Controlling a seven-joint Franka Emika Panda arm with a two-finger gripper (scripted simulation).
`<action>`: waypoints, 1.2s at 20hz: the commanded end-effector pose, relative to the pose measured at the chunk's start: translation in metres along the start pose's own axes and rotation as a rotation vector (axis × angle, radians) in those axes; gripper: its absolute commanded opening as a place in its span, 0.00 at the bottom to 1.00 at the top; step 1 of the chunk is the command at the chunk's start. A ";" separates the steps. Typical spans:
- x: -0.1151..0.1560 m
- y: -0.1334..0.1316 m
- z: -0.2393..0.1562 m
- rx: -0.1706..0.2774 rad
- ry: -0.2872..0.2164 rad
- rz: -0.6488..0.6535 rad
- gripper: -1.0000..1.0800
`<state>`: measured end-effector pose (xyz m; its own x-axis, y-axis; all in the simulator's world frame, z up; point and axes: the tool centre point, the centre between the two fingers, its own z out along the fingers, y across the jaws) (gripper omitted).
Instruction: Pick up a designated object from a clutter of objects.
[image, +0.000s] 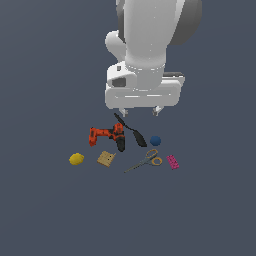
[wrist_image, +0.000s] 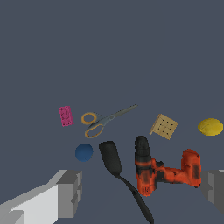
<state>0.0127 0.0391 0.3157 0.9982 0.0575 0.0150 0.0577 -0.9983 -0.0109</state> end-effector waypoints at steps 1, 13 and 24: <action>0.000 0.000 0.000 0.000 0.000 0.000 0.96; 0.001 -0.013 0.003 -0.026 0.013 -0.047 0.96; 0.006 -0.015 0.018 -0.017 0.011 0.042 0.96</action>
<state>0.0170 0.0540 0.3013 0.9990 0.0347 0.0270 0.0346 -0.9994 0.0074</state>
